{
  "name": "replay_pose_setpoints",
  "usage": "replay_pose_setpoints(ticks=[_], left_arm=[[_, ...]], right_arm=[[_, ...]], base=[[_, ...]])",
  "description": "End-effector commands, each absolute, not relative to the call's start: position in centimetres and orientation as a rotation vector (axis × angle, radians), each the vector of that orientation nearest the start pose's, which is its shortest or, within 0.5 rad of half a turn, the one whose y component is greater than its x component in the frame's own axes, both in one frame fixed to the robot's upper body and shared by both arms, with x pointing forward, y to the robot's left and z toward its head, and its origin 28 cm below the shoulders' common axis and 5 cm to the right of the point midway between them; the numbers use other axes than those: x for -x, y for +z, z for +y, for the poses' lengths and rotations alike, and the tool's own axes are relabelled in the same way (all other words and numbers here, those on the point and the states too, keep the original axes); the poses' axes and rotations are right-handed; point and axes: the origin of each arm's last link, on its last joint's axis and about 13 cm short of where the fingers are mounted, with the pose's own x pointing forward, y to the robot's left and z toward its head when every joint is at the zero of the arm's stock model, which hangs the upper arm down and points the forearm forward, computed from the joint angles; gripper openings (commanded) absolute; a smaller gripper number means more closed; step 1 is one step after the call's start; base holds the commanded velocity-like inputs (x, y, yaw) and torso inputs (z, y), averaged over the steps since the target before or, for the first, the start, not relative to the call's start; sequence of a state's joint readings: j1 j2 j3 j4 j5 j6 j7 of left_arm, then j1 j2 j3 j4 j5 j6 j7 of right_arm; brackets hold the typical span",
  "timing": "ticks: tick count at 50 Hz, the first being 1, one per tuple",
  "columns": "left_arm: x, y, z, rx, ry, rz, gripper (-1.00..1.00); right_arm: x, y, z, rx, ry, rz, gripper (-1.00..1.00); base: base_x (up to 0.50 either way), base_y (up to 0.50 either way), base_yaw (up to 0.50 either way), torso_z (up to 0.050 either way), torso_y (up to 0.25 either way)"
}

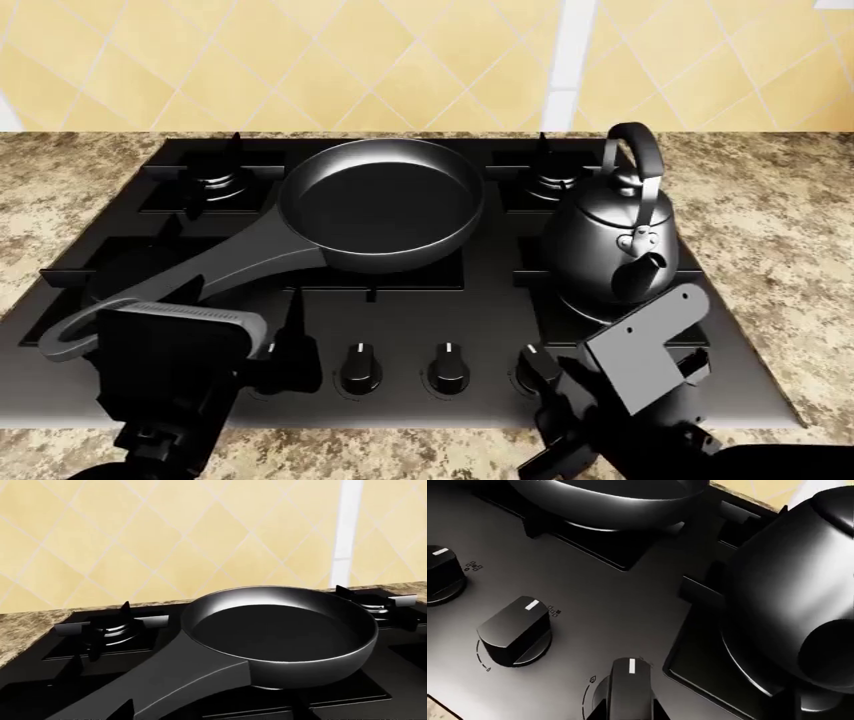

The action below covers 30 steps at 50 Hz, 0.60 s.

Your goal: Pick the kettle from the counter and place it on a stove burner. Then turn the burner on.

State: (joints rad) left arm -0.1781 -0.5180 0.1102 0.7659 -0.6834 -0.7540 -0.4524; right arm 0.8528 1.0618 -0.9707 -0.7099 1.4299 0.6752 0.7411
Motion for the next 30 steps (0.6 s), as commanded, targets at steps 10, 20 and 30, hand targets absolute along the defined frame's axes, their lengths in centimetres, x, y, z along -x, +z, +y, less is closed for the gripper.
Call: replay_pose_setpoints(ticks=[10, 20, 30], left_arm=[[-19.2, 15.0, 23.1, -0.049, -0.093, -0.02, 1.0], [-19.1, 14.9, 23.1, -0.046, -0.089, -0.018, 1.0], [-19.0, 15.0, 23.1, -0.048, -0.087, -0.019, 1.0]], right_arm=[[-18.3, 16.1, -15.0, 0.472, 0.493, 0.467, -1.0], [-19.1, 15.6, -15.5, 0.481, 0.512, 0.499, -1.0], [-19.0, 15.1, -16.2, 0.489, 0.55, 0.508, -1.0]], base=[[0.0, 0.0, 0.0, 0.0, 0.001], [0.0, 0.0, 0.0, 0.0, 0.0], [0.0, 0.0, 0.0, 0.0, 0.0]])
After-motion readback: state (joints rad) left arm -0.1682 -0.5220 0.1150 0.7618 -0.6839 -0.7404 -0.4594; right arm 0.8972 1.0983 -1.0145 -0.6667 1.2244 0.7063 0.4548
